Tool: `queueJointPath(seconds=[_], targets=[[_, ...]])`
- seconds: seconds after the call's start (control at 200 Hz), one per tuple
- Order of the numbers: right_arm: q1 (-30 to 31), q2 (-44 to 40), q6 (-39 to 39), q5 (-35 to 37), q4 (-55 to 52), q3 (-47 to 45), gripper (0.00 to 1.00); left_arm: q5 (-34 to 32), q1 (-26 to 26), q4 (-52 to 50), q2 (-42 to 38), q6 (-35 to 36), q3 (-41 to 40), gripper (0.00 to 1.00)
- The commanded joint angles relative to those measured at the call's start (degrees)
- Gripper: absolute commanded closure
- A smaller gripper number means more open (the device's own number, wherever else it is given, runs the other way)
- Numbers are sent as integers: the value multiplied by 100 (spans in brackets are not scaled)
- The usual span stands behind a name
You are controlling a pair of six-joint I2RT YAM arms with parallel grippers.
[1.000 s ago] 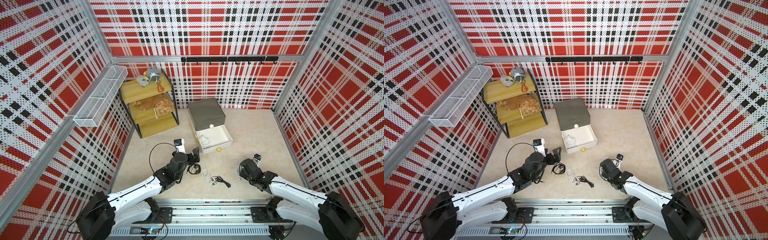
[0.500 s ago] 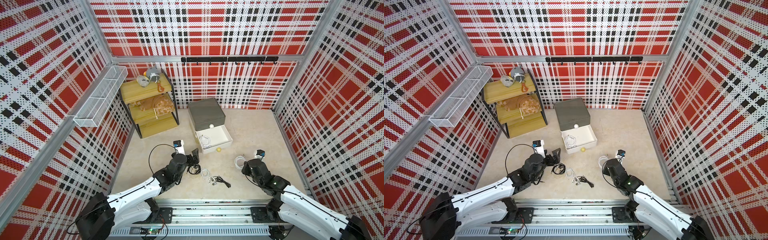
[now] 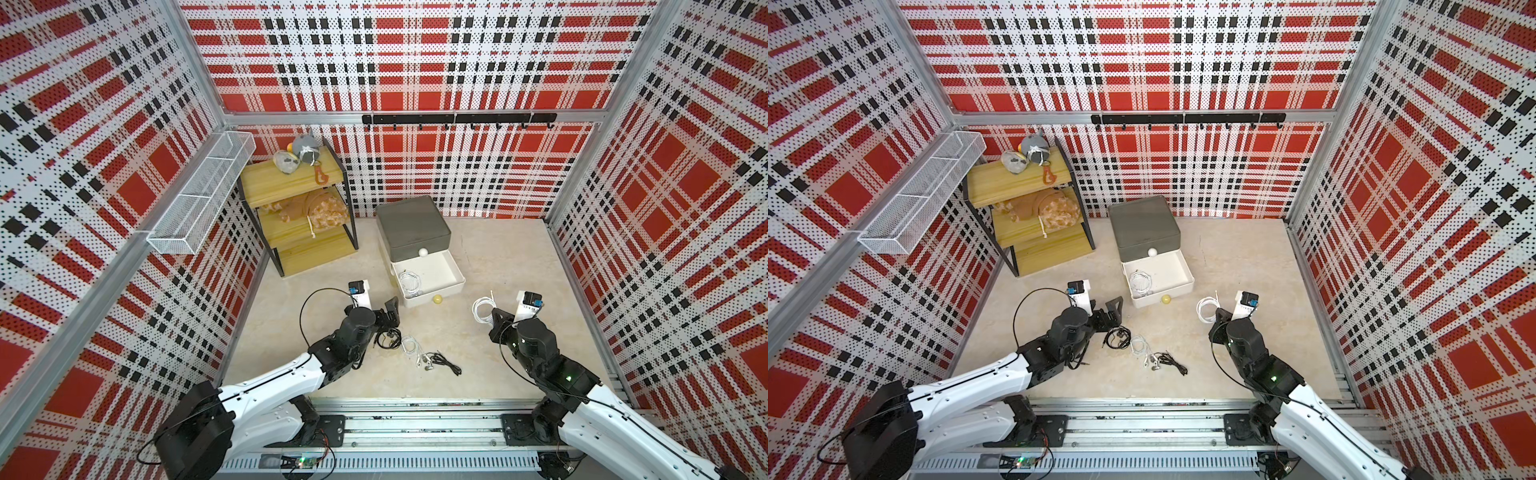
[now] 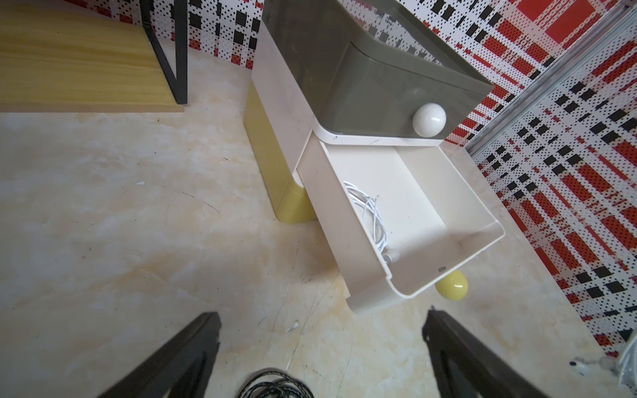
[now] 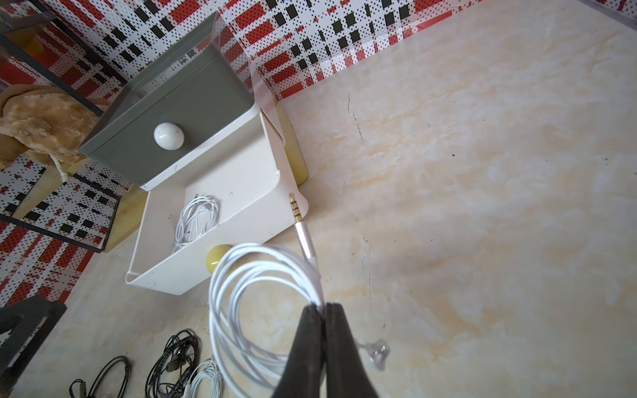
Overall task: Place the wired earphones into the drawer by color
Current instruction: Place the wired earphones in the drawer.
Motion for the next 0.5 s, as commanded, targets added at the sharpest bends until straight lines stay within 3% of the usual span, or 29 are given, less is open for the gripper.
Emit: queueJointPath(seconds=[0.0,0.316,0.496], targets=[[-28,274,-388,-170,443,325,100,85,-18,162,36,33,0,1],[-30,1540,-876,-1007,1176,1135,100,208,-21,215,75,-13,-82,1],[-27,2368,-1219,-1109,1585,1671,100,271,-38,266,106,-71,-116,1]])
